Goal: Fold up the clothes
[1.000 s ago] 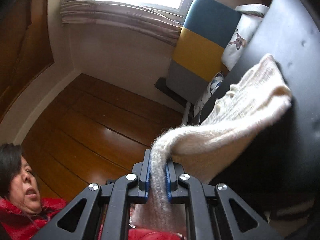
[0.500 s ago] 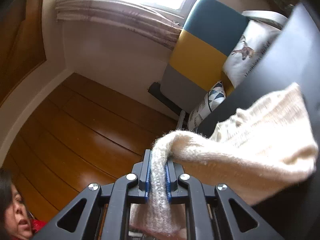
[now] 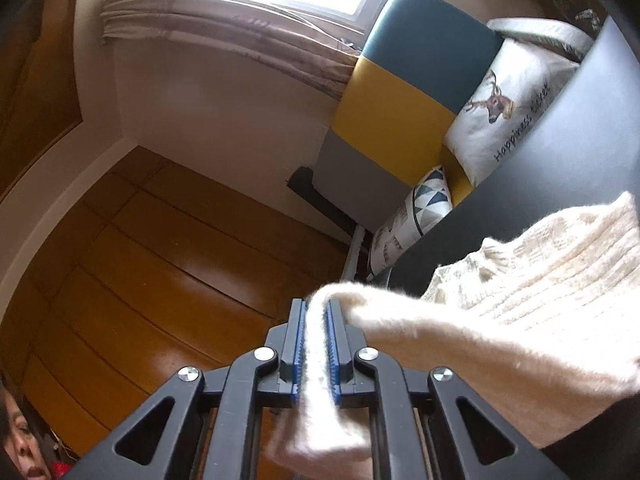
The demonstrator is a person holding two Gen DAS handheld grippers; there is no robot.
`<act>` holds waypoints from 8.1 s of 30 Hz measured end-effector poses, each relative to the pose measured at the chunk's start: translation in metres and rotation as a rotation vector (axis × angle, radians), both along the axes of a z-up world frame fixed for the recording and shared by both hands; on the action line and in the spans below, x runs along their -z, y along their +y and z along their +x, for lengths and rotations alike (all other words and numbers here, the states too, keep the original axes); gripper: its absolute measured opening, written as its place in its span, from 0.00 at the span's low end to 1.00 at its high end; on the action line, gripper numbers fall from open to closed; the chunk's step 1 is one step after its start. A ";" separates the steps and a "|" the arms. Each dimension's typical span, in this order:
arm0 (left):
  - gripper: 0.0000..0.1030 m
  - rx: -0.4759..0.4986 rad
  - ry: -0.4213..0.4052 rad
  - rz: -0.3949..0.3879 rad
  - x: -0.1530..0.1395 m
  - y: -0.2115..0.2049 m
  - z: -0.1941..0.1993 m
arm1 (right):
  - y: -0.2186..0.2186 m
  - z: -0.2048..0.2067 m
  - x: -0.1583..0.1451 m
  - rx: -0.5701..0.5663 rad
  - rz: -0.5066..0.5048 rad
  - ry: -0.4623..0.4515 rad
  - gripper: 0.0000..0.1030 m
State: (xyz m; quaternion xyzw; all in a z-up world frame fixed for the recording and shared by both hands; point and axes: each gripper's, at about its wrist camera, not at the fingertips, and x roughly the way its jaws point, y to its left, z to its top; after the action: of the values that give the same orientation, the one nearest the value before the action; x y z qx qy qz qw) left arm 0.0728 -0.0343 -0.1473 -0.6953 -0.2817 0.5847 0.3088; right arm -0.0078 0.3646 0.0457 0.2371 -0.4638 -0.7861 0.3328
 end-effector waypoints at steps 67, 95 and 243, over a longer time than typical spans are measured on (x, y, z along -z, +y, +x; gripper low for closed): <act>0.47 -0.981 -0.145 0.564 -0.016 -0.119 -0.207 | 0.099 -0.101 0.163 0.322 -0.132 -0.633 0.08; 0.19 -0.287 0.683 -0.560 -0.115 -0.035 -0.239 | 0.003 -0.127 0.081 0.122 1.090 -0.339 0.09; 0.88 -0.260 0.829 -0.574 -0.064 0.055 -0.193 | -0.038 -0.104 0.118 0.273 1.120 -0.388 0.10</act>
State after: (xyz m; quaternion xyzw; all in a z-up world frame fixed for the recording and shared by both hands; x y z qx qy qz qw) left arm -0.1200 0.0203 -0.0838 -0.4213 -0.0482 0.8982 0.1162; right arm -0.1114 0.3267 -0.0722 0.4535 -0.0582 -0.8886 -0.0372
